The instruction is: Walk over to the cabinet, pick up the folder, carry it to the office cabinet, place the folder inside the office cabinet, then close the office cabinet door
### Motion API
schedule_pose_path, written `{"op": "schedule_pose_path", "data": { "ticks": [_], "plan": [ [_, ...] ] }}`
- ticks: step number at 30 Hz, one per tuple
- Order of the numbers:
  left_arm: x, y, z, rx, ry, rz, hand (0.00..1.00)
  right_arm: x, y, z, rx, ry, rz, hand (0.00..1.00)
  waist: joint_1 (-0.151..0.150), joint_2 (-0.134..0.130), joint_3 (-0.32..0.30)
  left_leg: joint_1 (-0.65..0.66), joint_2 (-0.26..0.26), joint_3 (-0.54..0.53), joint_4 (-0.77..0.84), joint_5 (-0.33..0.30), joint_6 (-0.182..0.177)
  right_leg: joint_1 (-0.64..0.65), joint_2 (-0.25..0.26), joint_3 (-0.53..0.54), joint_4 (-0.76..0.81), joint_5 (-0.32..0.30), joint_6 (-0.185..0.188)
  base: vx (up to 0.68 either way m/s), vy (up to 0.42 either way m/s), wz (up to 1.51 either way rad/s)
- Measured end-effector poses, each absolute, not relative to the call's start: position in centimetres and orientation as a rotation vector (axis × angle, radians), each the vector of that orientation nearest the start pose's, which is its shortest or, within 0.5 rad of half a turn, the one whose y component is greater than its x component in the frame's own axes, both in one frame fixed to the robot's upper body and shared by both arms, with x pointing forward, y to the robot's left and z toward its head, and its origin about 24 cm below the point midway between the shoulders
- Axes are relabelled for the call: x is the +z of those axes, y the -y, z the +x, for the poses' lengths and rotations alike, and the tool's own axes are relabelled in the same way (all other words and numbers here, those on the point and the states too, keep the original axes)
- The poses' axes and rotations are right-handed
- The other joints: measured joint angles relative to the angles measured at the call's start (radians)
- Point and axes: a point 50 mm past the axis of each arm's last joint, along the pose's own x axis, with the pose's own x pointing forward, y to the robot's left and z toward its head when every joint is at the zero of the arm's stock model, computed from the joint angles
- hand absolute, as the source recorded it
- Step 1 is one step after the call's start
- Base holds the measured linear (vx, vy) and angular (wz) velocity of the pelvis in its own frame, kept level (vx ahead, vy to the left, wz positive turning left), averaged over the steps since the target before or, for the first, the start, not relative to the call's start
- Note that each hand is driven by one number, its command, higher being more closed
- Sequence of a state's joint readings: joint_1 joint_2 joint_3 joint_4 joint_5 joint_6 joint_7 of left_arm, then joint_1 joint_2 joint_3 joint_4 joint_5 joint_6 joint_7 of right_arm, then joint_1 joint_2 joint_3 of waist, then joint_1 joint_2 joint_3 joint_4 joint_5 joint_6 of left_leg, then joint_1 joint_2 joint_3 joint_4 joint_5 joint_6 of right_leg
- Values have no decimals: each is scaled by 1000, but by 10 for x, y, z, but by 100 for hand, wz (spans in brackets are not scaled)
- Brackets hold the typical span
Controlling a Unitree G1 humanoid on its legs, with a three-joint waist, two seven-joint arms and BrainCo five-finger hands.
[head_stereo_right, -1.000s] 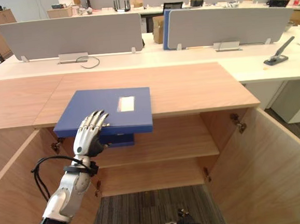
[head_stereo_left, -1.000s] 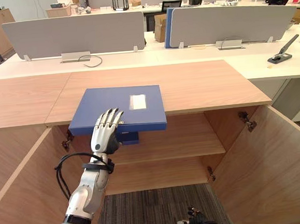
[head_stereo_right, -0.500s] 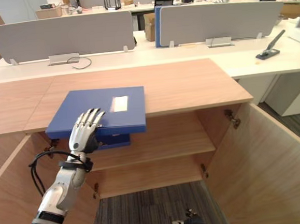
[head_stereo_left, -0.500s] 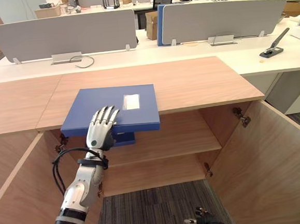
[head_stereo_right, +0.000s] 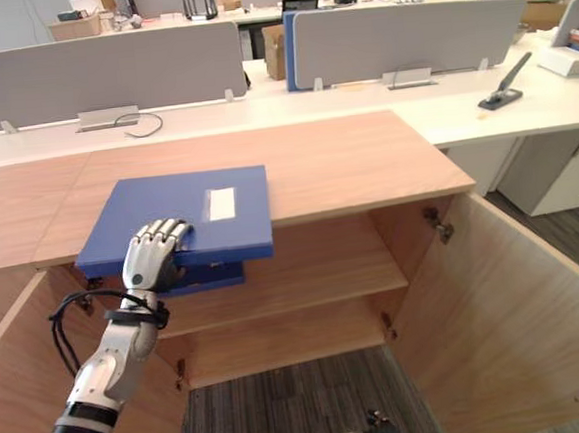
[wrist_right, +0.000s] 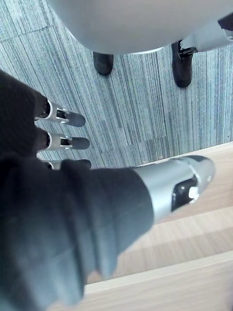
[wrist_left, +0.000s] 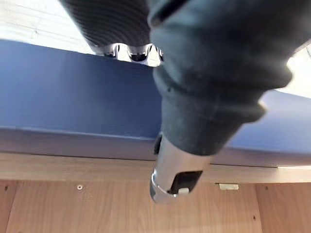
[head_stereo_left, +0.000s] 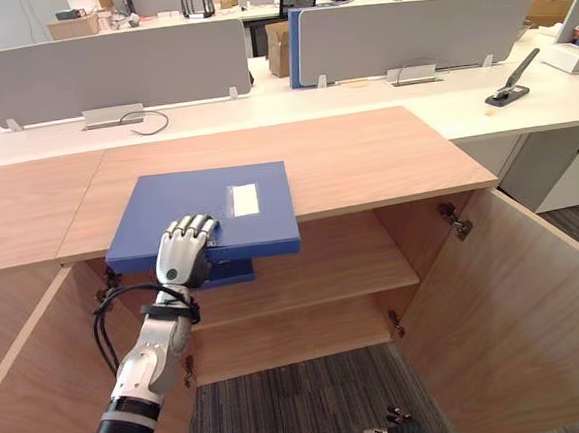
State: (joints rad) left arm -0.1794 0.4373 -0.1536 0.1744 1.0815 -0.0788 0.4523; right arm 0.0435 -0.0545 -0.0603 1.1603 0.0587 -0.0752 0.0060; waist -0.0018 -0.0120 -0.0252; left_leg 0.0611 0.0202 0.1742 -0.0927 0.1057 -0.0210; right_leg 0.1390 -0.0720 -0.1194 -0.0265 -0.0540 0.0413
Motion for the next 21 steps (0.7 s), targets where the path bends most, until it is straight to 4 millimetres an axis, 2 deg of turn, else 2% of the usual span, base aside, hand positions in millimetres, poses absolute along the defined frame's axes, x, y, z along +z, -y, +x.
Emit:
{"op": "schedule_pose_path", "data": {
  "ticks": [15,18,21],
  "plan": [
    [74,-208,303,233,366,1471,100,-167,180,93,-120,-1124,18,0,-22,-6,-1,8,-3,-2,0,-13,1,9,-2,8,-7,-5,6,-15,1,0],
    [80,-195,302,268,384,1416,100,-166,183,94,-123,-1121,11,0,-22,-6,-1,6,-4,-7,3,-13,2,9,-3,5,-10,-4,6,0,0,0],
    [95,-166,281,271,468,1283,100,-167,183,91,-128,-1134,14,0,-20,-5,-1,-3,-9,-24,3,-12,2,9,-6,-8,-10,-4,6,-4,1,10]
  ]
}}
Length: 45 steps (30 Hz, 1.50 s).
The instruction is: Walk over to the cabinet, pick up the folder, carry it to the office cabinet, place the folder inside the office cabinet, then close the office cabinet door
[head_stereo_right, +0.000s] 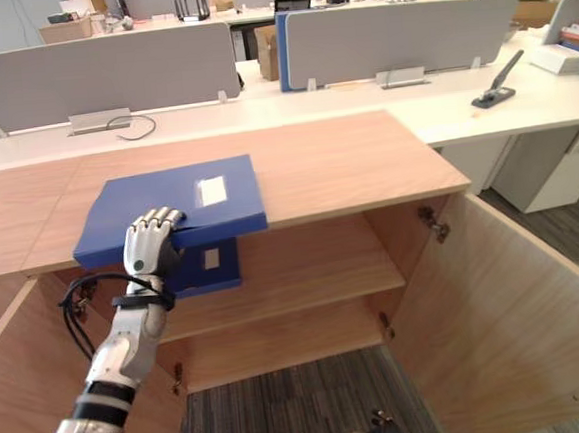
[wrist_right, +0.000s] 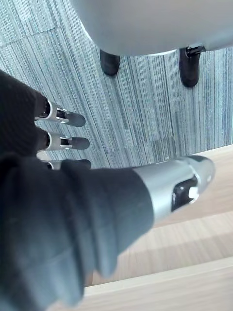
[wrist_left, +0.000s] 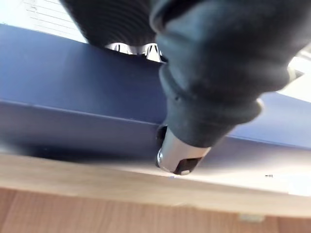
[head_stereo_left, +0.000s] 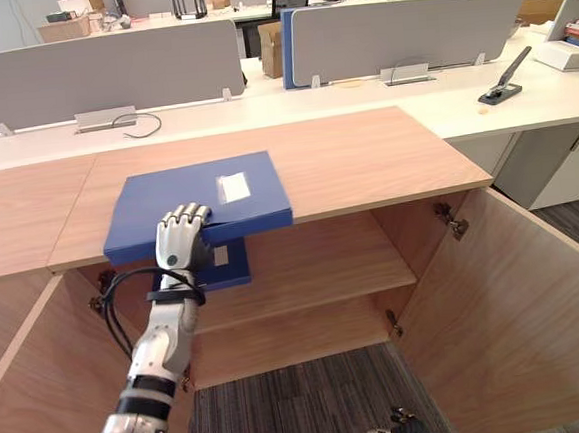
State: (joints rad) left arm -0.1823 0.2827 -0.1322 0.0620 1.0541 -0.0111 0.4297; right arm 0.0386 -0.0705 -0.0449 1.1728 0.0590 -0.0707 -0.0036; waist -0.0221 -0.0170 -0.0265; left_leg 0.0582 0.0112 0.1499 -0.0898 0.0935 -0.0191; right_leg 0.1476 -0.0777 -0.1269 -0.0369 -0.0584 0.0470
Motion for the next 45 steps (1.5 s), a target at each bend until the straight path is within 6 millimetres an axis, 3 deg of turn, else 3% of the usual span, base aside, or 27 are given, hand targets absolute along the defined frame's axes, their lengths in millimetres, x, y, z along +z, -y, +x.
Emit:
{"op": "schedule_pose_path", "data": {
  "ticks": [2,4,6,8,11,14,18,23,31,34,38,40,45],
  "plan": [
    [109,-141,256,215,542,1088,100,-168,184,88,-150,-1144,33,0,4,1,-3,-10,-1,-2,1,2,2,-11,-4,3,7,0,1,-2,9,5],
    [126,-112,228,57,627,757,100,-169,182,84,-191,-1155,80,0,24,3,-4,-11,-4,-7,1,3,3,-11,-6,1,12,-1,2,-18,11,5],
    [134,-103,215,-62,626,465,100,-169,182,86,-238,-1142,144,0,31,7,-12,-11,-3,-7,1,5,6,-13,-11,1,18,-2,2,-48,15,2],
    [136,-109,206,-152,572,123,100,-165,179,93,-288,-1085,230,0,31,13,-20,-11,-1,-5,-3,8,10,-20,-10,3,29,-3,4,-86,10,-3],
    [125,-129,189,-141,474,-131,100,-142,170,123,-274,-873,327,0,27,16,-20,-9,8,0,-4,10,13,-25,-8,2,42,-5,6,-101,-3,-3],
    [120,-169,170,-5,438,-311,100,-94,169,158,-240,-551,397,0,34,10,-19,-11,7,-5,-4,8,10,-27,-9,-3,44,-11,12,-80,0,6],
    [127,-197,149,141,494,-385,100,-48,181,175,-278,-278,490,0,43,2,-22,-25,-1,-26,-4,14,10,-31,-15,-25,44,-14,10,-23,10,17],
    [136,-200,141,184,554,-404,100,14,179,195,-226,46,624,0,44,-19,-25,-25,-6,-33,-3,17,15,-26,-20,-33,45,-10,12,3,2,4],
    [135,-208,139,244,553,-366,100,64,175,224,-56,263,666,0,44,-19,-15,-32,-4,-35,-3,16,15,-33,-15,-33,45,-11,12,0,0,0],
    [137,-206,142,238,552,-289,100,96,158,248,153,342,628,0,47,-21,-14,-43,-5,-35,0,17,15,-47,-13,-33,50,-11,12,-10,-3,0],
    [138,-185,152,127,526,-211,100,145,111,278,498,421,591,0,64,-21,-14,-42,-6,-35,2,18,17,-48,-14,-33,53,-11,12,0,0,0],
    [135,-175,157,57,501,-206,100,158,92,289,609,416,571,0,70,-21,-14,-41,-5,-35,2,19,17,-47,-14,-33,53,-11,12,0,0,0],
    [131,-174,158,43,476,-200,100,171,84,307,687,377,502,0,86,-21,-13,-39,-7,-35,1,21,19,-48,-16,-33,60,-11,12,-15,2,0]
  ]
}}
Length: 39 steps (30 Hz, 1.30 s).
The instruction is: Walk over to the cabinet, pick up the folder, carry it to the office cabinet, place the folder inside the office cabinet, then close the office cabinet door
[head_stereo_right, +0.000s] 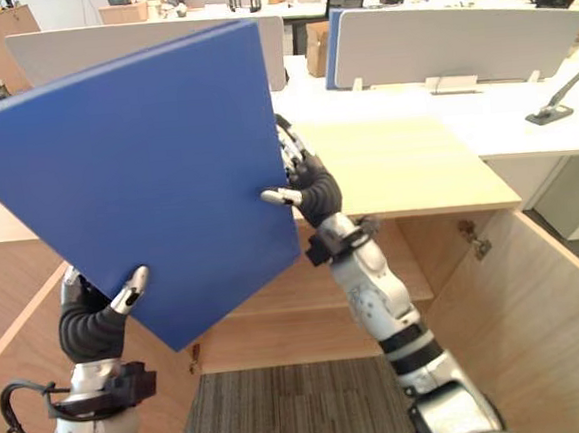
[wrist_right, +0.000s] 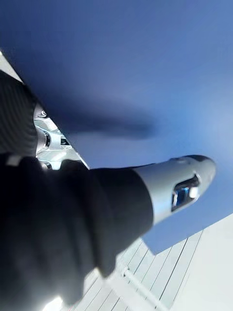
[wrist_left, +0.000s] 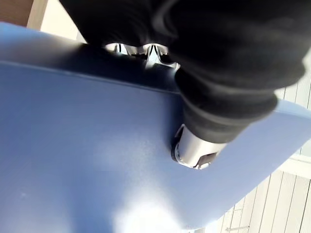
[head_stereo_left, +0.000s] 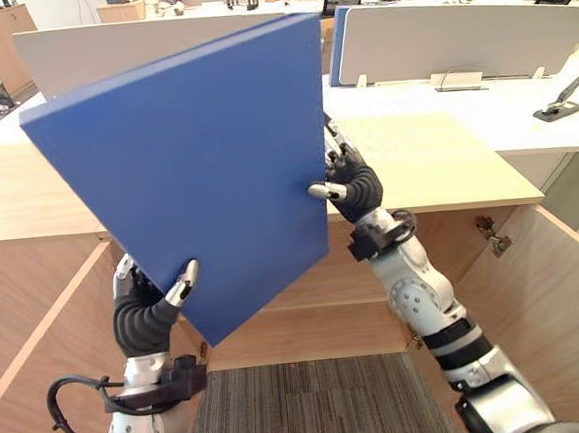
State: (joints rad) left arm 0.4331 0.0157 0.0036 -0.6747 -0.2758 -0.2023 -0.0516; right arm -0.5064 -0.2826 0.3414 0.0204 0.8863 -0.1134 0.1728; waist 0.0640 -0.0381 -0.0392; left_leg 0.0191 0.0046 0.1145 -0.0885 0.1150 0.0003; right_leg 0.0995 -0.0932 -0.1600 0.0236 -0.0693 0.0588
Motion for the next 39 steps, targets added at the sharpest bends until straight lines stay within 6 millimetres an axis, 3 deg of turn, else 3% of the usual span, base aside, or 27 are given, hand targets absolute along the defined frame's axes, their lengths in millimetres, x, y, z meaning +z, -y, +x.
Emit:
{"op": "schedule_pose_path", "data": {
  "ticks": [12,13,21,22,27,33,36,39],
  "plan": [
    [115,-169,161,-20,393,-230,100,175,71,336,712,296,280,0,12,14,9,-2,2,-5,-5,17,-1,-13,3,-2,25,-5,-3,-52,2,1],
    [113,-170,161,-13,379,-232,100,174,67,338,722,280,258,100,12,17,11,-2,3,-6,-5,18,-1,-14,3,-2,24,-4,-3,0,0,0],
    [105,-173,160,-22,330,-216,100,158,64,345,823,112,160,100,17,19,10,-16,3,-19,-1,23,-4,-18,6,-12,22,-2,-6,-1,-6,4],
    [104,-173,160,-29,322,-206,0,156,66,345,844,86,155,100,18,20,10,-17,3,-21,0,24,-5,-17,6,-14,22,-2,-6,-6,-7,5],
    [98,-163,158,-122,285,-215,0,159,82,343,883,40,121,100,25,23,8,-17,3,-24,0,27,-6,-18,8,-15,27,-3,-6,-14,0,0],
    [74,-156,156,-283,163,-268,0,171,94,331,933,78,9,100,25,35,0,-20,8,-17,-5,30,-6,-34,11,-6,38,-5,-9,-46,1,-4],
    [58,-152,155,-330,92,-325,0,162,100,323,937,66,-5,100,25,35,-5,-21,14,-10,-5,30,-6,-40,13,2,42,-4,-10,-31,-5,-8],
    [33,-151,151,-352,-22,-406,0,140,108,312,918,4,17,100,24,35,-6,-22,17,-1,-4,31,-7,-46,16,10,44,-3,-11,-18,-9,-9]
  ]
}}
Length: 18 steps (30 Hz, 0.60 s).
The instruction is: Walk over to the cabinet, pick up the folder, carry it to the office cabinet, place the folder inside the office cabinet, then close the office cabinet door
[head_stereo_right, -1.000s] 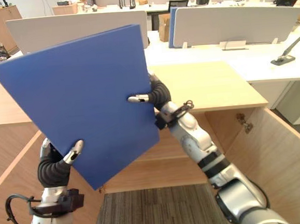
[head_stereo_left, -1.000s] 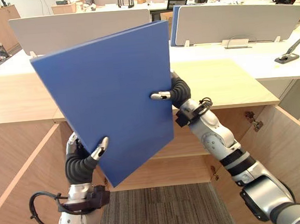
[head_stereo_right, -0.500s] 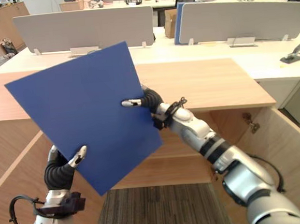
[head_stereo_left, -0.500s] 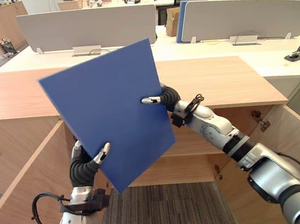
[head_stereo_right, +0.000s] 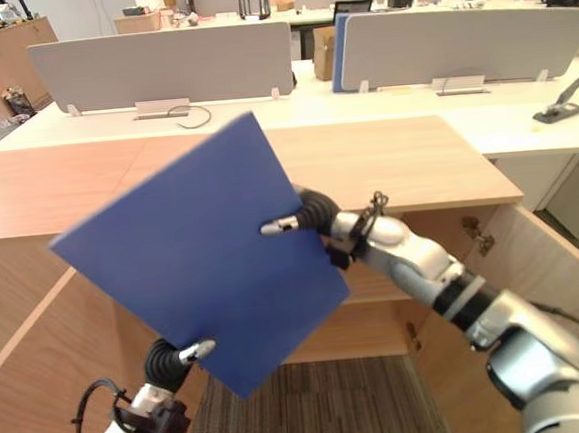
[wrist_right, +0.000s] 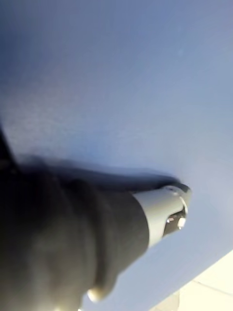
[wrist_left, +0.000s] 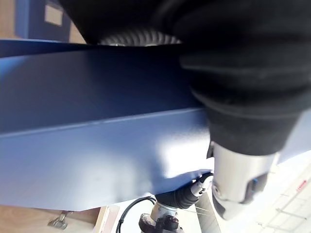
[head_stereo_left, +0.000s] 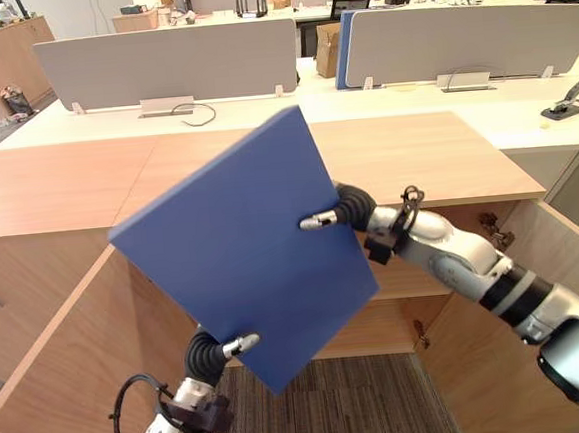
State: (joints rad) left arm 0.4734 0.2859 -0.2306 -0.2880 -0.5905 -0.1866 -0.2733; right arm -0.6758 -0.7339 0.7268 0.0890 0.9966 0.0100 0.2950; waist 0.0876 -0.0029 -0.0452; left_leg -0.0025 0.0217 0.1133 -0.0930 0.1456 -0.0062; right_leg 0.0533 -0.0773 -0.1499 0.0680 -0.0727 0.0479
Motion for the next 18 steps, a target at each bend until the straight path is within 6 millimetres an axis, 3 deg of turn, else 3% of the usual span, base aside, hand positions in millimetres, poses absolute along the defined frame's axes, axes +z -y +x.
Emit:
{"op": "schedule_pose_path", "data": {
  "ticks": [3,6,9,10,13,14,16,18],
  "plan": [
    [10,-152,149,-326,-120,-468,0,129,117,303,886,-13,37,100,-2,0,0,0,2,8,0,0,0,-4,4,9,0,1,-1,-18,-4,-8],
    [-20,-156,146,-233,-232,-541,0,131,142,296,767,72,136,100,-7,2,0,-2,2,12,0,0,0,-9,5,14,1,1,-1,-22,-5,-5],
    [-72,-177,124,2,-449,-609,0,163,167,289,623,323,305,100,-32,12,-2,-16,11,30,0,-1,-1,-33,6,33,1,5,-4,-19,-1,-20],
    [-93,-188,107,105,-555,-617,0,178,175,283,569,447,354,100,-41,12,-2,-13,15,44,0,-5,-2,-34,8,46,-4,8,-5,-5,-2,-29],
    [-123,-202,71,268,-738,-629,0,207,191,269,416,675,263,100,-62,12,-3,-13,20,61,0,-9,-3,-34,12,59,-21,19,-9,-4,-5,-22],
    [-134,-205,54,333,-811,-643,0,213,189,264,384,722,191,100,-66,12,-3,-11,26,73,0,-11,-6,-34,18,75,-31,27,-11,-18,-10,-26],
    [-142,-208,41,387,-875,-640,0,213,181,262,382,732,111,100,-70,11,-4,-10,34,83,0,-12,-7,-33,24,78,-41,35,-16,-35,-17,-21],
    [-151,-210,27,448,-943,-642,0,205,159,260,428,710,-9,100,-69,9,-6,-9,39,88,0,-12,-7,-31,33,84,-51,42,-22,-49,-17,-11]
  ]
}}
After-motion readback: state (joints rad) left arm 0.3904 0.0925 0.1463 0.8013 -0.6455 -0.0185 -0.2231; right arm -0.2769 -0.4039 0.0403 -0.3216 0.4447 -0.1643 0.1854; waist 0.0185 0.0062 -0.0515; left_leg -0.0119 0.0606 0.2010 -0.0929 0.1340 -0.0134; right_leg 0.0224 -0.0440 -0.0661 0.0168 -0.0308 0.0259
